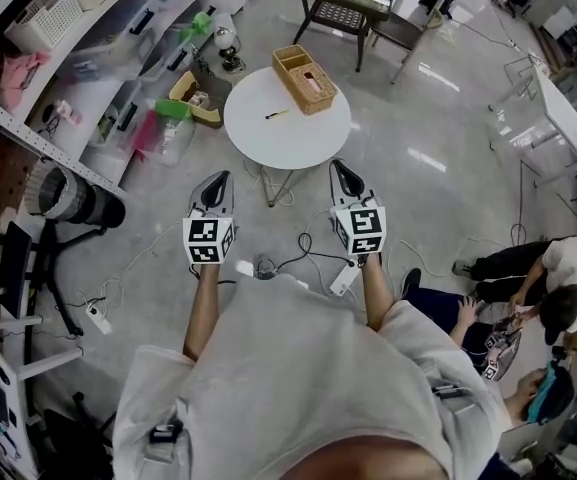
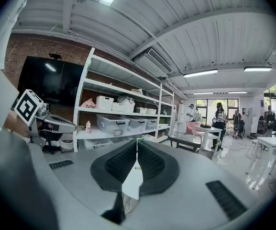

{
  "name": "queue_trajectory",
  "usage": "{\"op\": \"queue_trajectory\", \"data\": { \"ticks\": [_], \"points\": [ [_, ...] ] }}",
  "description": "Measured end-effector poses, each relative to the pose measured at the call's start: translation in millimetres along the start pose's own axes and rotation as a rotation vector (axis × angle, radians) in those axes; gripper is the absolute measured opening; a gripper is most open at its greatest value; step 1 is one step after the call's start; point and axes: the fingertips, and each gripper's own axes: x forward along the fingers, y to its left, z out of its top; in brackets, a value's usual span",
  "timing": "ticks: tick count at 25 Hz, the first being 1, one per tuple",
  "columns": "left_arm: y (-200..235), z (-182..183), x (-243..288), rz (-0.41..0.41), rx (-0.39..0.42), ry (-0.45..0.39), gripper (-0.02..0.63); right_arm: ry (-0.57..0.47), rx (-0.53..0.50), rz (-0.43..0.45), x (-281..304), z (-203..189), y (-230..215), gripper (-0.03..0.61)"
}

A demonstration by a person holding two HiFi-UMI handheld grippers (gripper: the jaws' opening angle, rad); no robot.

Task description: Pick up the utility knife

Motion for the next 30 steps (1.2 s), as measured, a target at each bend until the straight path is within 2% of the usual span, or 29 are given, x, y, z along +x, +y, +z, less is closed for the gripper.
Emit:
{"op": "queue_trajectory", "data": {
  "ticks": [5,9,18,30],
  "points": [
    [38.8,9.3,45.1,-0.023,0.001,-0.006,0.021,-0.001,-0.014,-0.017,52.5,12.0,-4.6,0.032],
    [52.7,8.1,68.6,-0.049,-0.001,0.000,0.021,0.014,-0.005,-0.025,74.8,15.5,-4.5,0.034],
    [57.9,-2.1,99.5,-0.098,-0.017,0.035,0.021,0.065,0.000,-0.048,97.1,0.7,-11.2,0.032],
    [67.6,-6.2,161.4,-0.100,-0.027,0.081,0.021,0.097,0.023,0.000,162.2,-12.8,-35.4,0.032]
  ]
}}
